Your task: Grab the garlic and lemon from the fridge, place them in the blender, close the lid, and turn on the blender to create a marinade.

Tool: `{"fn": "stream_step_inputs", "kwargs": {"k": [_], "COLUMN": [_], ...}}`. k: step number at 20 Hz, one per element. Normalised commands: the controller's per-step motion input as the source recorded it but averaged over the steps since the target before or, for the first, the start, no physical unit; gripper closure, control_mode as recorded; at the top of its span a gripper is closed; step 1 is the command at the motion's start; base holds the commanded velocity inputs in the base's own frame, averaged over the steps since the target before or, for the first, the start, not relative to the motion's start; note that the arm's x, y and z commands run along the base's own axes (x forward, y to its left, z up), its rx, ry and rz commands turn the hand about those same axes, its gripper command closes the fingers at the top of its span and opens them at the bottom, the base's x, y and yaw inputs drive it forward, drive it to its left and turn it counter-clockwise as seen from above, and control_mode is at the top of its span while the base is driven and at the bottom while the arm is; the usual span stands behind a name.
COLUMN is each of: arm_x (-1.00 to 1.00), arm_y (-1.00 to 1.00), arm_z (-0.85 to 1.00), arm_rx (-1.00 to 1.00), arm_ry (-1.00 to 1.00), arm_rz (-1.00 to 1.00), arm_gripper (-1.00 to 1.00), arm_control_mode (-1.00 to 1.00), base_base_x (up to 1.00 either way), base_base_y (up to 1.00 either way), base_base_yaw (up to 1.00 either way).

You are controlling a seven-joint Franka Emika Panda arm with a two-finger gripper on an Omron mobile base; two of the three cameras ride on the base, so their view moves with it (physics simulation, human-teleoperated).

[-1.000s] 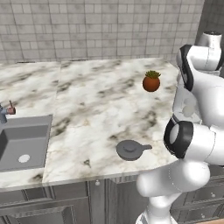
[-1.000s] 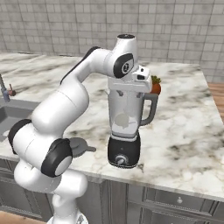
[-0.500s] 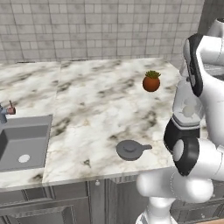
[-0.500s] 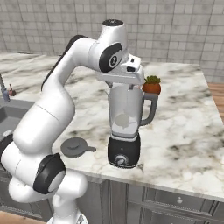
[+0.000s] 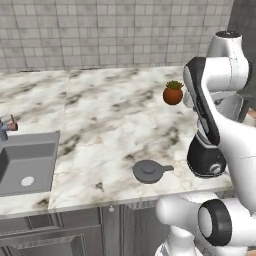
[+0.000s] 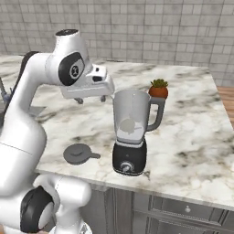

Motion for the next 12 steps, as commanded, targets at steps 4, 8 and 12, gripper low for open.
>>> {"fn": "stream_step_inputs", "kwargs": {"k": [4, 8, 12], "arm_x": [-0.23, 0.0, 0.23], "arm_y": [0.87, 0.46, 0.07], "arm_z": [-0.77, -0.94, -0.99], "arm_rx": [-0.1, -0.11, -0.23], "arm_ry": [0.01, 0.03, 0.09], "arm_rz": [0.41, 0.48, 0.32], "arm_gripper": [-1.0, -1.0, -1.0], "arm_control_mode": [-1.0, -1.0, -1.0], "base_base_x": [0.0, 0.0, 0.0], "base_base_y": [0.0, 0.0, 0.0], "base_base_yaw": [0.0, 0.0, 0.0]}}
